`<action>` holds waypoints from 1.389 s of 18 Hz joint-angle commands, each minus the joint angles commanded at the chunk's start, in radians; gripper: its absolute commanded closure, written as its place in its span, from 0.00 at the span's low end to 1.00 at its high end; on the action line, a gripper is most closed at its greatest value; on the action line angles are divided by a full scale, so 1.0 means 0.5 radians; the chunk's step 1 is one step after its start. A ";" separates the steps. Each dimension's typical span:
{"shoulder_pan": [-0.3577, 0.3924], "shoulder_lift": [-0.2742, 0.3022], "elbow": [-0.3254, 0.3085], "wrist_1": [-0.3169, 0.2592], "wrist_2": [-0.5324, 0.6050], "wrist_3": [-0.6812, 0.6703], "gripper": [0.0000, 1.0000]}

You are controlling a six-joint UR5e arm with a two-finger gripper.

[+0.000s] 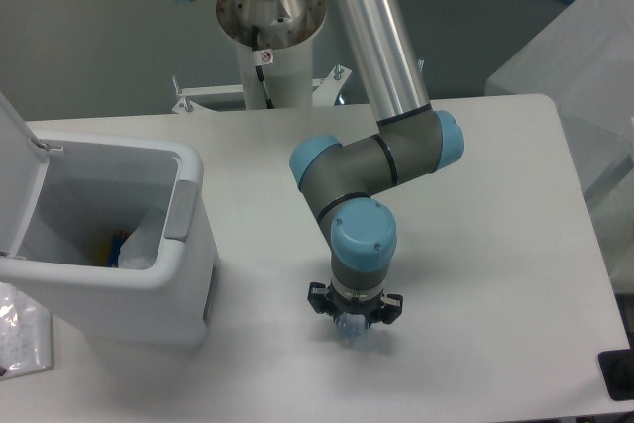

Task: Place the trash in the trash can
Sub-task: 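Rotate the gripper, lower onto the bottle's end and close on it, then lift the bottle and carry it over the trash bin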

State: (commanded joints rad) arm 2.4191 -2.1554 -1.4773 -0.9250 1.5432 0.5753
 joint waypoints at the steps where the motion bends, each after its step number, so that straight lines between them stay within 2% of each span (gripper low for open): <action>1: 0.012 0.046 0.028 0.000 -0.018 -0.003 0.45; 5: 0.092 0.132 0.132 0.003 -0.227 -0.040 0.45; 7: 0.138 0.224 0.227 0.021 -0.358 -0.180 0.45; 9: 0.163 0.273 0.298 0.140 -0.512 -0.309 0.45; 12: 0.166 0.319 0.356 0.407 -0.650 -0.527 0.45; 13: 0.160 0.341 0.387 0.438 -0.693 -0.582 0.45; 18: 0.095 0.439 0.537 0.445 -0.736 -0.730 0.45; 25: -0.064 0.614 0.537 0.442 -0.736 -0.893 0.45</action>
State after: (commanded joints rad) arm 2.3870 -1.8486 -1.2088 -0.7041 1.1750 0.1290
